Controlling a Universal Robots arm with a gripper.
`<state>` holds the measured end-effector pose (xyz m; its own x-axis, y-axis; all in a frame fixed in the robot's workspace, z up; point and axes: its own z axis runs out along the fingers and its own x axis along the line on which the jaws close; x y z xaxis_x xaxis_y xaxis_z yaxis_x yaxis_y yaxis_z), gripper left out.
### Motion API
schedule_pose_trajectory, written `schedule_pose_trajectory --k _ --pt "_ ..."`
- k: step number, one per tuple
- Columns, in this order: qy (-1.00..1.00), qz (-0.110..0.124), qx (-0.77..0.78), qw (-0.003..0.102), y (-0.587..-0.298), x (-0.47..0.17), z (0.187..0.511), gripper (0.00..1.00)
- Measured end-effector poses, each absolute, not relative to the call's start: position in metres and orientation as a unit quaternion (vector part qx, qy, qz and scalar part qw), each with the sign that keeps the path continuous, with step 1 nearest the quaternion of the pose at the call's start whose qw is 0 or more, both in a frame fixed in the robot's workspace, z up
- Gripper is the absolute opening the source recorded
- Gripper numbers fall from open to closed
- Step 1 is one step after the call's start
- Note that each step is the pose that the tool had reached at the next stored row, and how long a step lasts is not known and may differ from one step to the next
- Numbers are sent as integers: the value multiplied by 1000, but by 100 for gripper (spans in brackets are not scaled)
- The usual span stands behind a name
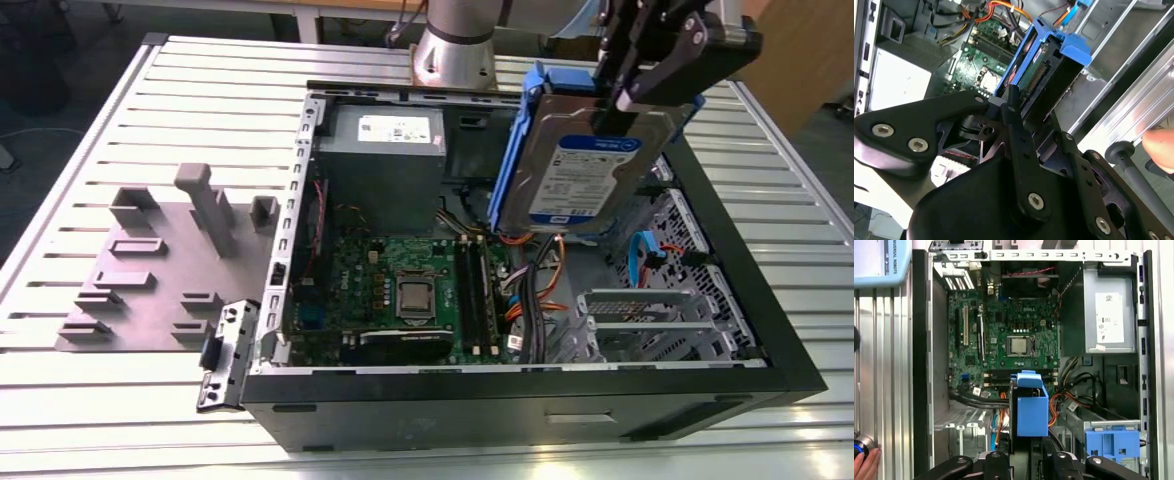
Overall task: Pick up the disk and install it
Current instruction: 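Pick up the disk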
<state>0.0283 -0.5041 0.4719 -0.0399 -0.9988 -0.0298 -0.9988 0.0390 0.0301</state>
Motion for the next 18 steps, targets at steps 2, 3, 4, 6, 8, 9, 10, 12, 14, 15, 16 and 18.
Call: schedule_pose_trajectory --k 2,3,4,6,8,9,10,12,14,15,16,18 --pt "721 21 -693 0 -504 32 472 35" --pt "721 21 -693 0 -504 33 472 35" --pt "721 21 -693 0 -504 34 471 35" --pt "721 21 -693 0 -504 35 471 35" --pt "721 21 -693 0 -504 36 471 35" --pt "721 21 -693 0 -504 36 471 35" --pt "721 21 -693 0 -504 36 471 35" --pt "721 21 -693 0 -504 36 471 35" --pt "721 21 -693 0 -504 36 471 35" --pt "721 21 -693 0 -504 36 471 35" --pt "721 21 -693 0 -504 36 471 35" --pt "721 21 -693 0 -505 36 471 35"
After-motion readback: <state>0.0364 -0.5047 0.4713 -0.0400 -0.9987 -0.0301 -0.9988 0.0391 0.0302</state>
